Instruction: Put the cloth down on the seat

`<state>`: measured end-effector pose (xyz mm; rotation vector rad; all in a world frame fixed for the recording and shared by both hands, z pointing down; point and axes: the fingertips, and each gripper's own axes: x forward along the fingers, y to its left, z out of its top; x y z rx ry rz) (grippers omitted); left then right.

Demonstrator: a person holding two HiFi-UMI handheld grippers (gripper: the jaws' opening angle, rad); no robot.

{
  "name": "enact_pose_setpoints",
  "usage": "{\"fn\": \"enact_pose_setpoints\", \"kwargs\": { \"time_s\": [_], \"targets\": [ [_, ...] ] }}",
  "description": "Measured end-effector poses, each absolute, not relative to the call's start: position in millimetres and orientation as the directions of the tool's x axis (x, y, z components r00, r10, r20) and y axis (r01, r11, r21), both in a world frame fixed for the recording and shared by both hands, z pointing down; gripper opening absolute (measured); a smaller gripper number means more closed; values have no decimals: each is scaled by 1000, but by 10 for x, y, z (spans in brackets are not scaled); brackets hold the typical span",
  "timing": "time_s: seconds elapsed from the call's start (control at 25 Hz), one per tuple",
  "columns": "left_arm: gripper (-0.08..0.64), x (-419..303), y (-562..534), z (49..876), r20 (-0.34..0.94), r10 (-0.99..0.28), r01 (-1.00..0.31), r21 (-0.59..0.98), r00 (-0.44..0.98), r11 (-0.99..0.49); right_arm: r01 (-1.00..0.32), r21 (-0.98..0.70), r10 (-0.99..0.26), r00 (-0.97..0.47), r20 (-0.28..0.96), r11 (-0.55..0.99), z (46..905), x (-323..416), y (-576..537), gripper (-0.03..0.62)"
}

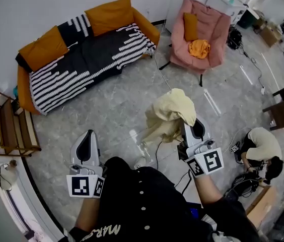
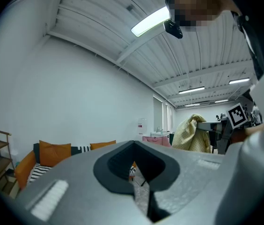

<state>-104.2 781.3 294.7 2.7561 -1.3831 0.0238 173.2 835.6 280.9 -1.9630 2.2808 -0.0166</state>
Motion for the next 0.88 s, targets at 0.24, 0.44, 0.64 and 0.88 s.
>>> {"fn": "enact_pose_setpoints", "kwargs": {
  "time_s": [0.24,0.44,0.64,0.88],
  "targets": [
    [0,-1043,7724,3045,67,-806,-809,45,587,-586,-978,-110,-982,-171,-81,179,2897,1730,8220,49],
    [0,-1024,7559,3054,56,-806,-808,52,589,-586,-980,-99,-983,-168,-78,175,2895,1753,8076,49],
    [0,-972,7288,3063,53,-798,-800,54,600,-598,-980,-92,-982,-168,-82,176,2859,1785,7848,49],
    [0,-940,6852,2973,33,-804,-804,58,594,-591,-981,-89,-982,-167,-90,175,2787,1841,7440,49]
  ]
}}
